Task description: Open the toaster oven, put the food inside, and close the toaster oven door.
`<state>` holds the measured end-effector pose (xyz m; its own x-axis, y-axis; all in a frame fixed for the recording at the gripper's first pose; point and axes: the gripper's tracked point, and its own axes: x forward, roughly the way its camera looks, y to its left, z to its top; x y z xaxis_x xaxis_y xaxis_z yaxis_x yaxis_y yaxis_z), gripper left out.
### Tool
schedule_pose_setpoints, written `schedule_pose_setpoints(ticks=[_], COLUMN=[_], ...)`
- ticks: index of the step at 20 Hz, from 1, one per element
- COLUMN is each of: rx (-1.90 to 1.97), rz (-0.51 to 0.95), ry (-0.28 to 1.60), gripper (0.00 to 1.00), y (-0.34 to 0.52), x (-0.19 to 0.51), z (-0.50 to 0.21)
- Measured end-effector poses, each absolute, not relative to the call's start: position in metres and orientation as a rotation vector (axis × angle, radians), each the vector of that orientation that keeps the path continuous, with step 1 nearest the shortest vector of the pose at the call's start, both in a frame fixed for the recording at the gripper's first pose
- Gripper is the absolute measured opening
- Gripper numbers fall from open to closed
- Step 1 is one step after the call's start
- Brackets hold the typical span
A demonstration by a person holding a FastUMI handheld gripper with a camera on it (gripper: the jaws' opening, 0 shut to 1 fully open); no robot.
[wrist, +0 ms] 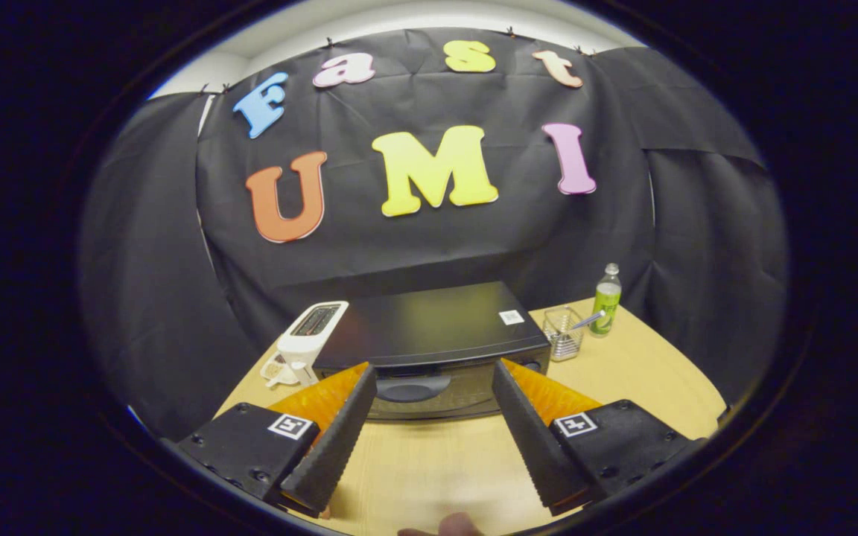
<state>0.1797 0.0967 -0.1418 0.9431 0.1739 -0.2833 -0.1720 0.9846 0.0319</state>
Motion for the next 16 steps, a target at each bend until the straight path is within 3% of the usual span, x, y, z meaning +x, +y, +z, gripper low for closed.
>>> schedule_pose_setpoints(ticks=[8, 16], rx=[-0.066, -0.098], rz=[0.185, 0.223], ry=[0.373, 0.328], gripper=[1.0, 1.0], y=[0.12, 0.125], x=[0.262, 0.268], z=[-0.214, -0.216])
